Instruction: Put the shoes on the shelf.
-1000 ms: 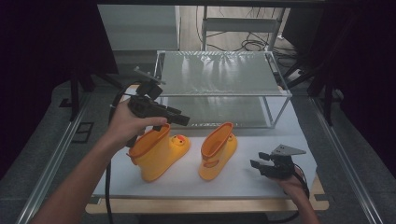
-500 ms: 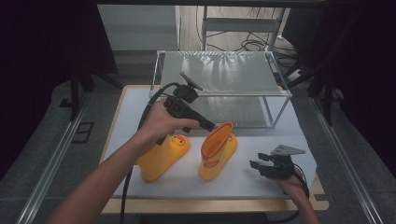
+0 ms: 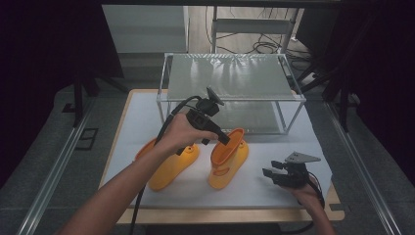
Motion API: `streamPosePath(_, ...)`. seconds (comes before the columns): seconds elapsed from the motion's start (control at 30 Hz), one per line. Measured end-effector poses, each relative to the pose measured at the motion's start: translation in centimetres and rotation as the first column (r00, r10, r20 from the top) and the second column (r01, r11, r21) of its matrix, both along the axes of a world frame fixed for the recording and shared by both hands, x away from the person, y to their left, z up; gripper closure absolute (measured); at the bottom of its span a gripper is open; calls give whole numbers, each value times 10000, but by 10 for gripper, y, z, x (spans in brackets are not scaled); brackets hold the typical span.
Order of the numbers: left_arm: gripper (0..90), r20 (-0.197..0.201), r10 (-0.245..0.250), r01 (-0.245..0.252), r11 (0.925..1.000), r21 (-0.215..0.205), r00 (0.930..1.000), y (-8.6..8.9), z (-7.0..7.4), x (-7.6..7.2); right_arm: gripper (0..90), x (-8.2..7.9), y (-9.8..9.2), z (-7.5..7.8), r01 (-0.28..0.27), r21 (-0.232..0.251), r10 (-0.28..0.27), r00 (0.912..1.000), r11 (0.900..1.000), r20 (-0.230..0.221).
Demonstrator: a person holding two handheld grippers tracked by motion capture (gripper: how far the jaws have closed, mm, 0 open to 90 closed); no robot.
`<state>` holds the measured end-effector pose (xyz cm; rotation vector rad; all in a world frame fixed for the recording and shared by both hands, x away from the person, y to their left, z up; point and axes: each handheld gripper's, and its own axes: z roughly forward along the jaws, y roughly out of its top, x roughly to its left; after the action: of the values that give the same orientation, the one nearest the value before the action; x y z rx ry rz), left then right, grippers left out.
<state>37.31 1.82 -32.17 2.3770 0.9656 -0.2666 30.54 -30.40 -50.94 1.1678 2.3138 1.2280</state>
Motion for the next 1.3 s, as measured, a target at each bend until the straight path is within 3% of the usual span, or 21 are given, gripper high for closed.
streamPosePath(0.17, 581, -148, -112, 115, 9997, 228, 9998, -9, -8, 2, 446, 0, -1, 0, 15, -11, -15, 10000, 10000, 14)
streamPosePath(0.2, 586, -178, -145, 155, 9985, 528, 9997, -15, -13, 2, 446, 0, -1, 0, 31, -6, -31, 10000, 10000, 5)
streamPosePath(0.5, 700, -161, 49, -30, 9931, 1173, 9999, -24, -32, 4, 447, 0, -3, 0, 175, 75, -175, 9998, 9998, 25)
streamPosePath(0.67, 800, -85, 84, -73, 9928, 1199, 9999, -25, -34, 4, 447, 0, -3, -1, 205, 27, -205, 9998, 9998, 13)
streamPosePath(0.8, 871, 140, 186, -202, 9918, 1259, 9997, -25, -33, 3, 449, 1, -3, -1, 256, -7, -256, 9997, 9997, -6)
streamPosePath(1.07, 870, 215, 233, -255, 9937, 1096, 9995, -18, -25, 4, 451, 1, -6, -1, 404, 10, -404, 9992, 9992, -12)
streamPosePath(1.3, 864, 560, 135, -177, 9971, 742, 9983, 4, -1, -12, 452, 1, -7, 0, 471, -38, -471, 9989, 9989, 5)
